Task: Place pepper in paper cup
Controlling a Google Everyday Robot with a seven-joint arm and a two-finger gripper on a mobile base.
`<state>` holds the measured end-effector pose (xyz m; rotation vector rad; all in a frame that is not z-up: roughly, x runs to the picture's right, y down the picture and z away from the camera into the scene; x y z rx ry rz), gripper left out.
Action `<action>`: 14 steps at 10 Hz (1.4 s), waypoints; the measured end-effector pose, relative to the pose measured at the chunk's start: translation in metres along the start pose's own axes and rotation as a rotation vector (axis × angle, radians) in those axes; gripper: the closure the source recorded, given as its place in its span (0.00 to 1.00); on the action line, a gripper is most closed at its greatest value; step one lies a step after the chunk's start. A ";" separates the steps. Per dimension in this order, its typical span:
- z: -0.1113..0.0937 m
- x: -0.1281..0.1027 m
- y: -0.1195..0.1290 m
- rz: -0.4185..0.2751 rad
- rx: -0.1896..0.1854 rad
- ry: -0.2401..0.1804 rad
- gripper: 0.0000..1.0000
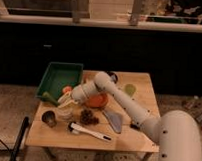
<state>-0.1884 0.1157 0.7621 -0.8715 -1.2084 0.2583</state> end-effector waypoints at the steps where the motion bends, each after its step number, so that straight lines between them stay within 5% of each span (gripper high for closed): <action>1: -0.005 0.002 0.001 0.008 0.005 -0.003 0.69; 6: -0.015 0.009 0.005 0.022 0.008 -0.041 0.22; 14: -0.012 0.010 0.010 0.016 0.002 -0.068 0.20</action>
